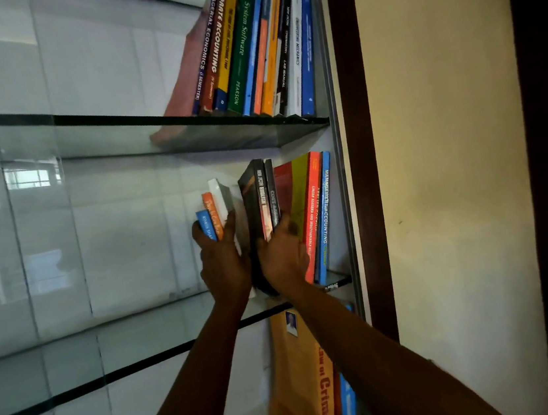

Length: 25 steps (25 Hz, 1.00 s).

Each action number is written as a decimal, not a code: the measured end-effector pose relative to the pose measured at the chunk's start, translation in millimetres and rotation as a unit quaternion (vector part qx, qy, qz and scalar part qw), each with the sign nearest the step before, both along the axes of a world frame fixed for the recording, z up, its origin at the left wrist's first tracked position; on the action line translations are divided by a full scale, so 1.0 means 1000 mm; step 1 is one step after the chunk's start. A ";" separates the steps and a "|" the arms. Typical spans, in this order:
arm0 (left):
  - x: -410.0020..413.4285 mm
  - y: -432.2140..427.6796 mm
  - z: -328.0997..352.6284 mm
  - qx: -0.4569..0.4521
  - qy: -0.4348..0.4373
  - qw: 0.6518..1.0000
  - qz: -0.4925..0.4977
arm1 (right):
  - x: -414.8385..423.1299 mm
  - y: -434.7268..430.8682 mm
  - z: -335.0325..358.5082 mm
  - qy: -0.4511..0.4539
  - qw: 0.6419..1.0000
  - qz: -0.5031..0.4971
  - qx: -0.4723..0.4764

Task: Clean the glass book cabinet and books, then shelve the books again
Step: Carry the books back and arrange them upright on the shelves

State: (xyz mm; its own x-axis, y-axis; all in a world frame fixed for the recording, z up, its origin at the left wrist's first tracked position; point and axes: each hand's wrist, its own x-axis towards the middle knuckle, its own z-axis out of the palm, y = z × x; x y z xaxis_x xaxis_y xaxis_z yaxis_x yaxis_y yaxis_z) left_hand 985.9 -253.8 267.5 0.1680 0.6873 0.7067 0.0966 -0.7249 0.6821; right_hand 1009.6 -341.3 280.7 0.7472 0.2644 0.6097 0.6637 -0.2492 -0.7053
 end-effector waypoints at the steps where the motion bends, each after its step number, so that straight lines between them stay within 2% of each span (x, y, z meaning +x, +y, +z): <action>1: 0.002 -0.003 0.001 0.014 0.010 1.000 0.003 | 0.005 0.005 0.000 0.007 1.000 -0.020 -0.004; 5: 0.009 -0.001 -0.003 0.174 0.116 0.978 -0.007 | 0.035 0.021 0.001 0.066 0.997 -0.046 0.001; 7: 0.010 -0.005 0.000 0.183 0.156 0.970 -0.019 | 0.040 0.025 0.005 0.077 0.997 -0.017 0.014; 10: 0.016 -0.008 0.005 0.161 0.175 0.971 -0.033 | 0.048 0.017 0.009 0.103 0.988 0.101 0.048; 11: 0.018 -0.005 0.006 0.153 0.168 0.973 -0.041 | 0.052 0.012 0.010 0.111 0.982 0.149 0.025; 13: 0.021 -0.003 0.007 0.150 0.174 0.972 -0.053 | 0.061 0.001 0.013 0.089 0.972 0.199 -0.089; 15: 0.022 -0.004 0.008 0.158 0.195 0.966 -0.060 | 0.061 -0.009 0.016 0.001 0.971 0.151 -0.186; 17: 0.021 -0.004 0.009 0.155 0.198 0.964 -0.082 | 0.053 -0.019 0.013 -0.089 0.978 0.049 -0.184; 19: 0.021 -0.001 0.010 0.152 0.186 0.965 -0.103 | 0.046 -0.027 0.012 -0.109 0.982 -0.014 -0.154; 21: 0.021 0.001 0.003 0.134 0.155 0.969 -0.141 | 0.042 -0.027 0.008 -0.117 0.982 -0.032 -0.148; 25: 0.023 -0.007 -0.017 0.084 0.046 0.980 -0.177 | 0.043 -0.012 0.004 -0.127 0.980 -0.074 -0.135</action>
